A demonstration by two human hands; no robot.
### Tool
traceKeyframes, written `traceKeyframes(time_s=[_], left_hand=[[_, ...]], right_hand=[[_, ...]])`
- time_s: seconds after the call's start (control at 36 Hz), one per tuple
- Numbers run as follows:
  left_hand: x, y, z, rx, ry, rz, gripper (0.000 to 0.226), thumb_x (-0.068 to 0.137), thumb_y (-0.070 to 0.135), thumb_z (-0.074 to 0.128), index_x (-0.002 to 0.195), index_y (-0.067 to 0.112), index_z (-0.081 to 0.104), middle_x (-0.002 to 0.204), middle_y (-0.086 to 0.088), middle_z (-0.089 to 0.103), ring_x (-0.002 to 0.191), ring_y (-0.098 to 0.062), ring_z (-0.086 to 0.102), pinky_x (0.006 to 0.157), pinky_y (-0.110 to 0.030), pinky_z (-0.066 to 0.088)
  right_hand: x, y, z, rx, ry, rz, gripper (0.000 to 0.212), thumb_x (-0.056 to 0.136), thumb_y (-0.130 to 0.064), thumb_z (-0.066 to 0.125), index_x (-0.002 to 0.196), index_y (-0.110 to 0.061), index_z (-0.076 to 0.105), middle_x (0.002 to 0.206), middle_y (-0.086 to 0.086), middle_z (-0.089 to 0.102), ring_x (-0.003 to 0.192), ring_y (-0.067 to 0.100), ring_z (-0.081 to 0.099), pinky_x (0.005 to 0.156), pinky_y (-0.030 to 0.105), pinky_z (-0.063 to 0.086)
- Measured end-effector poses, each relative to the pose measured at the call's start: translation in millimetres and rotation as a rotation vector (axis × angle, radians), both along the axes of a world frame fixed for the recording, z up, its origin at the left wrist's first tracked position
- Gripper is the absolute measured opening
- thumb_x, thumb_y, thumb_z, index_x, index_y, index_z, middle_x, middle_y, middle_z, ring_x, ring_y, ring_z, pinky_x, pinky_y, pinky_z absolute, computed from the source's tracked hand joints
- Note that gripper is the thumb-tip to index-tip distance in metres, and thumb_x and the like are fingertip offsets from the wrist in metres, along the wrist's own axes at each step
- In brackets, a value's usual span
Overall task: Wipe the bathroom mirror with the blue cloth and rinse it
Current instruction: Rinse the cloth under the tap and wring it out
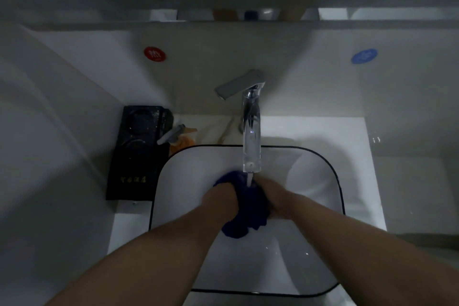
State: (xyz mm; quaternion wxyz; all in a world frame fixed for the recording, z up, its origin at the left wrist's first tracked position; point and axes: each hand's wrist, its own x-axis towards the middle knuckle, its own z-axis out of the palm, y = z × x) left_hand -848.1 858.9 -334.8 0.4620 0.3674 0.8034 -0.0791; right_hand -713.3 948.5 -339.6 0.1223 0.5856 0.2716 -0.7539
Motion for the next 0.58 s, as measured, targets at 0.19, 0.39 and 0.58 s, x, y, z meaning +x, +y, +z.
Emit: traceKeyframes(time_s=[0.19, 0.39, 0.58], left_hand=[[-30, -39, -3, -0.023, -0.379, 0.390, 0.041, 0.102, 0.024, 0.062, 0.137, 0.003, 0.056, 0.131, -0.011, 0.063, 0.112, -0.026, 0.064, 0.094, -0.035, 0.055], [-17, -54, 30, 0.368, -0.445, 0.817, 0.017, 0.100, 0.014, 0.057, 0.102, 0.012, 0.074, 0.100, -0.013, 0.078, 0.096, -0.033, 0.075, 0.085, -0.043, 0.061], [-1, -21, 63, 0.311, -0.709, 1.324, 0.025, 0.080, 0.019, 0.060, 0.094, -0.001, 0.065, 0.089, -0.017, 0.069, 0.085, -0.034, 0.066, 0.068, -0.035, 0.053]], right_hand=[[-1, -19, 35, 0.122, 0.034, 0.157, 0.033, 0.084, -0.028, 0.083, 0.113, -0.014, 0.076, 0.100, 0.017, 0.081, 0.087, 0.032, 0.077, 0.070, 0.038, 0.063], [-9, -25, 57, 0.239, -0.018, -0.283, 0.022, 0.090, 0.003, 0.073, 0.105, -0.011, 0.067, 0.105, 0.021, 0.068, 0.095, 0.038, 0.068, 0.080, 0.049, 0.060], [-14, -37, 75, 0.513, -0.017, -0.123, 0.016, 0.096, -0.008, 0.069, 0.107, 0.002, 0.064, 0.101, 0.029, 0.072, 0.084, 0.028, 0.067, 0.081, 0.041, 0.055]])
